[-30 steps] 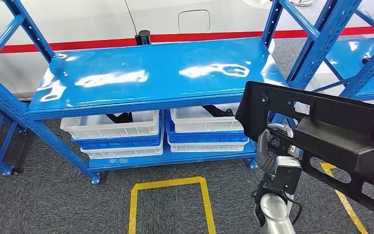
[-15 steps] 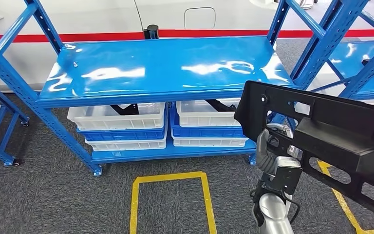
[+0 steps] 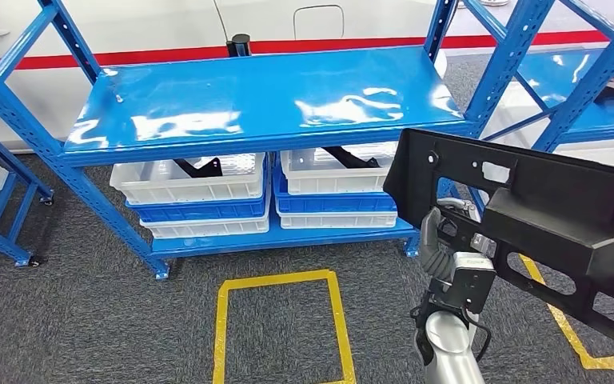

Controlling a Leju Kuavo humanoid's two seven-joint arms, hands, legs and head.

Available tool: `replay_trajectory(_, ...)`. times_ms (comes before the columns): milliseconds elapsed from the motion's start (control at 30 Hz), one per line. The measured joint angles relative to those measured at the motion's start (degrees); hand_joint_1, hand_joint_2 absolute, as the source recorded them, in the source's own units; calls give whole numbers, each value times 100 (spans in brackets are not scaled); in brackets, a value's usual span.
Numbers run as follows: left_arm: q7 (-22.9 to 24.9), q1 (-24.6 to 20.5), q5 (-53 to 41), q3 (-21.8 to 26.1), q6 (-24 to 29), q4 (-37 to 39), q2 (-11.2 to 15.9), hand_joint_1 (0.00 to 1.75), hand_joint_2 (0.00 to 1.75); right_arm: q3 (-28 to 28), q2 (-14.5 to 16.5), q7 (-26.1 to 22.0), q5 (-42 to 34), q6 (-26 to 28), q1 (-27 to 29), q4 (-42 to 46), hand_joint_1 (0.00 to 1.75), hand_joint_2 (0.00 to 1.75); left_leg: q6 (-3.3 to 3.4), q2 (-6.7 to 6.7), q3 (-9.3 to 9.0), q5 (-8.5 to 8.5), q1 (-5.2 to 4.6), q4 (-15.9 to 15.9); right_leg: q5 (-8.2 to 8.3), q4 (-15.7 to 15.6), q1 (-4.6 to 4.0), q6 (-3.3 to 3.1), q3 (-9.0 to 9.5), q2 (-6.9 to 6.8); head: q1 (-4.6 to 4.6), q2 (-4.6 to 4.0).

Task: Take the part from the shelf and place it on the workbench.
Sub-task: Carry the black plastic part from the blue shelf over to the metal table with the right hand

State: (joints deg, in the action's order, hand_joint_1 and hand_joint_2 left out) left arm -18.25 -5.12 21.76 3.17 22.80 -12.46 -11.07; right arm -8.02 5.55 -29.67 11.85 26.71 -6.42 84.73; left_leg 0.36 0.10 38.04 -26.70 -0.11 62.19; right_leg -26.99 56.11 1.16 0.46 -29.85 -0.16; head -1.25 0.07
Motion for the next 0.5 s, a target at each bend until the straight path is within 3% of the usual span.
replay_trajectory(67,0,0,-1,0,0,0,17,0,175,1,2,-1,-6,0,-2,-9,175,175,-49,-8,268,-475,20,780,91,8,-13,-28,-120,-2,15,0)
replay_trajectory(100,0,0,-1,0,0,0,25,0,175,1,3,-2,-8,0,0,-16,175,175,-62,-9,337,-613,28,1070,133,14,-20,-24,-182,-1,16,0)
replay_trajectory(133,0,0,-1,0,0,0,30,0,175,2,3,-2,-9,0,1,-25,175,175,-64,-8,304,-651,33,1162,171,20,-25,-14,-238,-1,16,0)
replay_trajectory(167,0,0,-1,0,0,0,33,0,175,3,3,-2,-10,0,3,-31,175,175,-55,-8,146,-591,34,1011,204,25,-28,-2,-285,0,16,0)
replay_trajectory(233,0,-11,-1,0,0,0,39,0,175,4,5,-2,-11,0,1,-34,175,175,-3,-17,-446,-355,31,163,267,32,-30,34,-351,4,17,0)
replay_trajectory(300,-1,-31,-2,0,0,-1,44,0,175,7,9,-4,-12,0,-9,-34,175,175,62,-29,-850,-200,4,-484,327,37,-58,96,-392,1,9,0)
replay_trajectory(433,2,-45,-1,2,13,-1,48,0,175,4,21,-10,-9,0,-20,-38,175,175,216,-15,-837,-53,-46,-600,398,57,-56,232,-454,-5,-2,0)
replay_trajectory(500,4,-60,1,2,23,-2,39,0,175,4,21,-14,-11,0,-33,-44,175,175,307,12,-759,64,-29,-639,142,380,-55,229,-616,1,-22,0)
